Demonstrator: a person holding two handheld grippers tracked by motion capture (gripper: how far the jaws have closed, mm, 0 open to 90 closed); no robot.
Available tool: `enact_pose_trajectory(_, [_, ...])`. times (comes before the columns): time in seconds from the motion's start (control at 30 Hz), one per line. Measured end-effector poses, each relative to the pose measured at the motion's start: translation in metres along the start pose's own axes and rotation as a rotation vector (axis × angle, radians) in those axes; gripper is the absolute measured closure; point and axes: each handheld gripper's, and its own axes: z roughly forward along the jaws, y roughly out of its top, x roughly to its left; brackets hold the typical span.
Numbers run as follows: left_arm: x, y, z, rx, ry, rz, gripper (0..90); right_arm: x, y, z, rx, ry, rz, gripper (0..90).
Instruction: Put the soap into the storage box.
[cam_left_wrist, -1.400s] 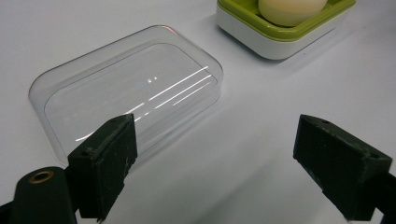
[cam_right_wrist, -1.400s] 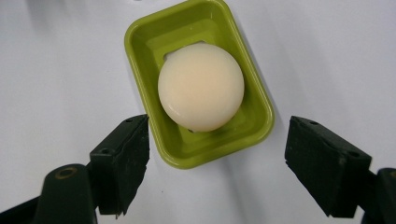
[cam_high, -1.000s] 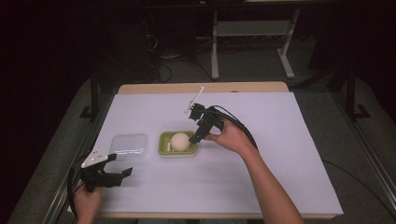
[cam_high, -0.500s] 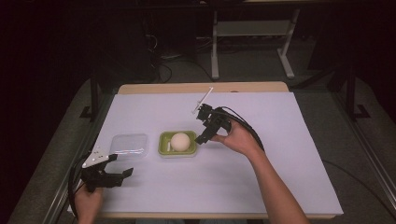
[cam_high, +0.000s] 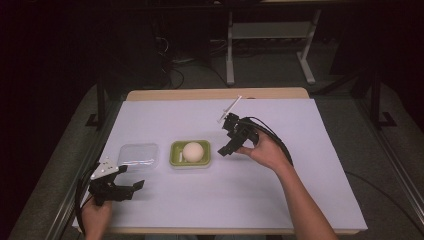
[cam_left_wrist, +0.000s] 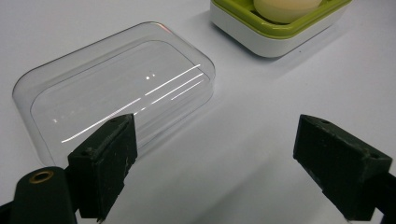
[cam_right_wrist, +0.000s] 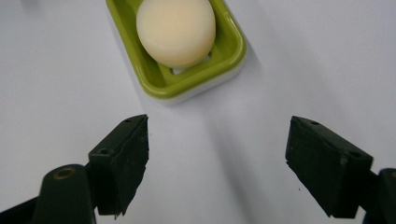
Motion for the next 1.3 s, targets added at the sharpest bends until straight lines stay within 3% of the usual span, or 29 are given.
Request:
enact_pose_trajectory(0.4, [0.000,0.001,0.001,0.014,-0.007,0.022,12.9,-0.001,-0.021,-0.009,-0.016,-0.011,0.030,21.0])
enact_pose_trajectory(0.87, [0.000,-0.003,-0.005,0.004,0.009,0.006,12.9,0.003,-0.046,-0.018,-0.036,-0.026,0.049,21.0])
enact_pose_trajectory(1.3, [0.001,-0.002,-0.003,0.008,0.007,0.010,12.9,0.007,-0.085,-0.020,-0.046,-0.034,0.095,20.8])
